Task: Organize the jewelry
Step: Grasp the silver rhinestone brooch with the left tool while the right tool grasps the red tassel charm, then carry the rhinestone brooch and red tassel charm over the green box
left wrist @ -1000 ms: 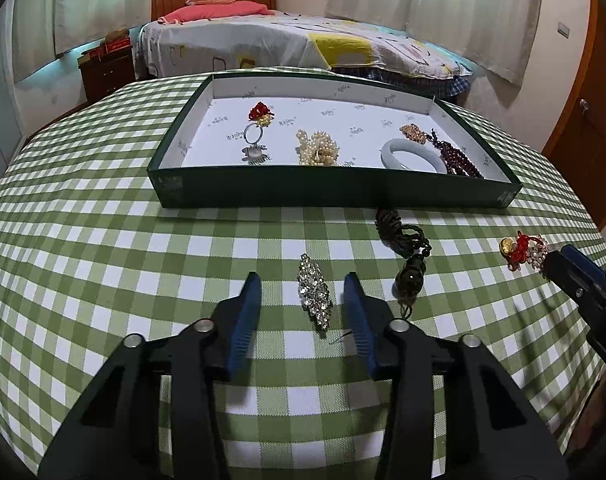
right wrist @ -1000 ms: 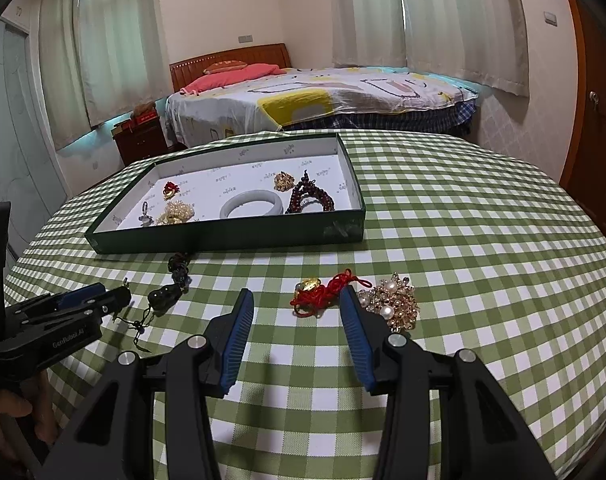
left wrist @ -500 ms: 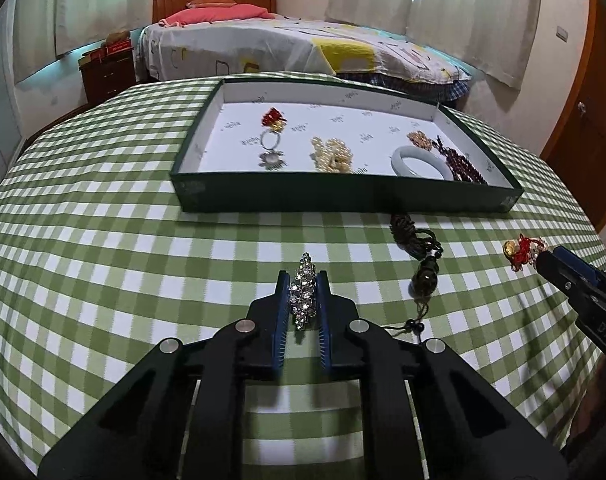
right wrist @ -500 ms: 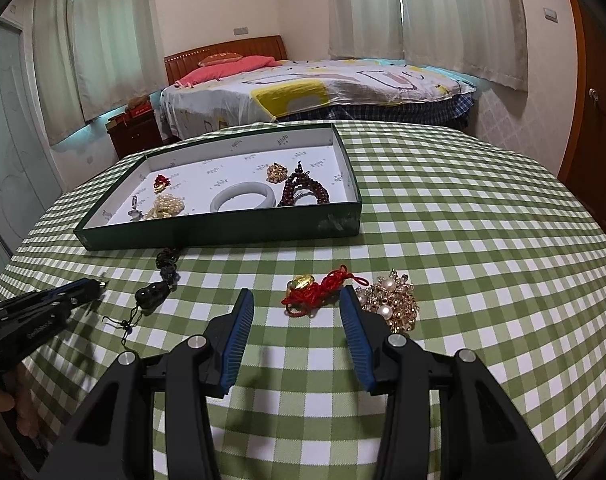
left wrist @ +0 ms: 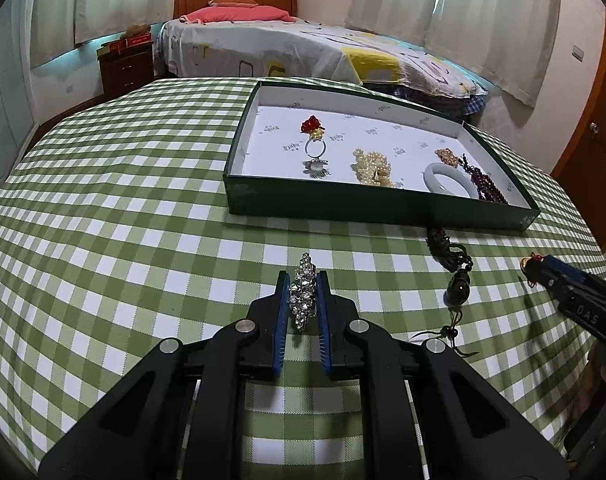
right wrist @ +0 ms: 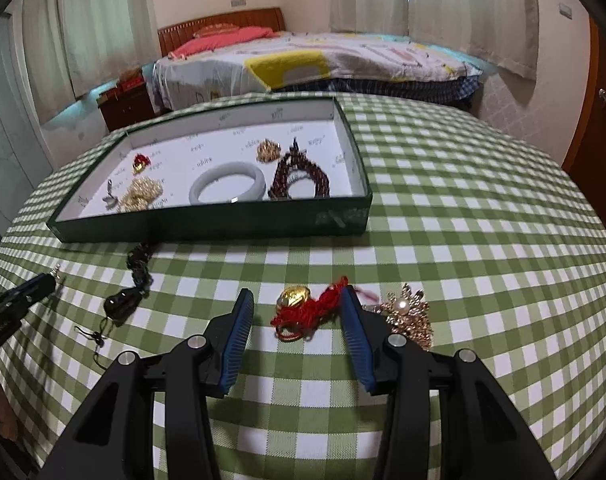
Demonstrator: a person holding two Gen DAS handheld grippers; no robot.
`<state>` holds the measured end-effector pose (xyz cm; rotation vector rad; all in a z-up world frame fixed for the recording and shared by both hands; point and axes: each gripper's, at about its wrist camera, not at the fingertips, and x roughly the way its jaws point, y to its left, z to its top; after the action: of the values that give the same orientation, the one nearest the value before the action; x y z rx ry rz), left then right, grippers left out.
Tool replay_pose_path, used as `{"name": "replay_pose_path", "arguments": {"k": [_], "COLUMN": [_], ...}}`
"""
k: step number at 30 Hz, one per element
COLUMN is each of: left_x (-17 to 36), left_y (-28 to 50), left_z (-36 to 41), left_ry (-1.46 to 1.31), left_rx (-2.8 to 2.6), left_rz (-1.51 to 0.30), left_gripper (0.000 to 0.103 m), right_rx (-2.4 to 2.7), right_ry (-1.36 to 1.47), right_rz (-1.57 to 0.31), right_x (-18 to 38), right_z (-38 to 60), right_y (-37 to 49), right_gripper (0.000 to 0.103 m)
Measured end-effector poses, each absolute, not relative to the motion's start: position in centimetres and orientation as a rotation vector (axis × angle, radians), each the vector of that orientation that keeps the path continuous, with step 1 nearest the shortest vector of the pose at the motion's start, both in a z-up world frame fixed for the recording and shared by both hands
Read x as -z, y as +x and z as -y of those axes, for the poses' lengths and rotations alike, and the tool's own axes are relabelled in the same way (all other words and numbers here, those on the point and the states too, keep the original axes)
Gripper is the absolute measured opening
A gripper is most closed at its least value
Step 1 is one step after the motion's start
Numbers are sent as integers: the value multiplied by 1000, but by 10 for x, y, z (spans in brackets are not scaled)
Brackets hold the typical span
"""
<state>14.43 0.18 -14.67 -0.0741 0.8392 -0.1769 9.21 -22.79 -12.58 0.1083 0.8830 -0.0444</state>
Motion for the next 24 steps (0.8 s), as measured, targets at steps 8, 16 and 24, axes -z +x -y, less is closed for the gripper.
{"name": "replay_pose_path", "arguments": {"k": [8,16,24], "left_x": [148,149,147], "left_y": [146,146,145], "left_z": [0,0,2], "left_ry": [-75,-74,-74], "left_rx": [178,178,179], "left_rz": [-845,-845,-838], "left_gripper": [13,13,13], "right_rx": [24,-8,-23], "right_ry": [86,111,125], "right_rz": [-894,-882,-849], "right_x": [132,131,126], "right_z": [221,221,216], "right_y": [88,80,73], "right_gripper": [33,16,11]}}
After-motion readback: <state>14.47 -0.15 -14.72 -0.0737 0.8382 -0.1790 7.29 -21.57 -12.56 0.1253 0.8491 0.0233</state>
